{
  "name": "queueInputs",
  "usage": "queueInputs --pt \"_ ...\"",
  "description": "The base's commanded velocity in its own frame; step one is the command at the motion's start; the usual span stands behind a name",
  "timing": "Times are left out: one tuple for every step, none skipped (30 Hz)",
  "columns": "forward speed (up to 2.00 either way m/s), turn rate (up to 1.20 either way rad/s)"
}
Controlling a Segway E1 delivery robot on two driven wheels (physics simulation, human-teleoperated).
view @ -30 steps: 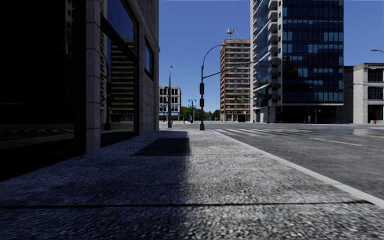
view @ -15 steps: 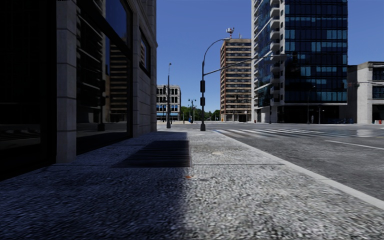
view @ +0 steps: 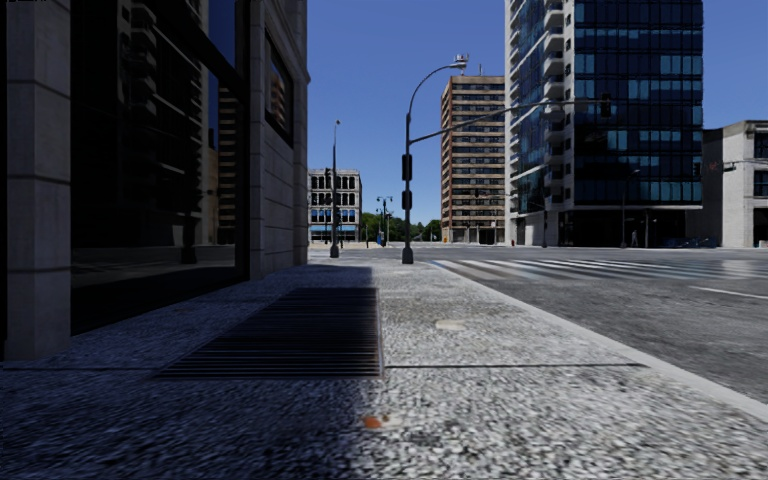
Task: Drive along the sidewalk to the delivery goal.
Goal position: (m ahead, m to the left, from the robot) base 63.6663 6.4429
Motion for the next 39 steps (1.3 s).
queueInputs --pt "2.00 0.00" --pt "2.00 0.00" --pt "2.00 0.00" --pt "2.00 0.00" --pt "2.00 0.00" --pt "2.00 0.00" --pt "2.00 0.00" --pt "2.00 0.00" --pt "2.00 0.00" --pt "2.00 0.00" --pt "2.00 0.00" --pt "2.00 0.00" --pt "2.00 0.00" --pt "2.00 0.00" --pt "2.00 0.00" --pt "2.00 0.00" --pt "2.00 0.00" --pt "2.00 0.00" --pt "2.00 0.00" --pt "2.00 0.00" --pt "2.00 0.00" --pt "2.00 0.00" --pt "2.00 0.00" --pt "2.00 0.00" --pt "2.00 0.00" --pt "2.00 0.00" --pt "2.00 0.00" --pt "2.00 0.00" --pt "2.00 0.00" --pt "2.00 0.00" --pt "2.00 0.00" --pt "2.00 0.00" --pt "2.00 0.00" --pt "2.00 0.00" --pt "2.00 0.00" --pt "2.00 0.00" --pt "2.00 0.00" --pt "2.00 0.00" --pt "2.00 0.00"
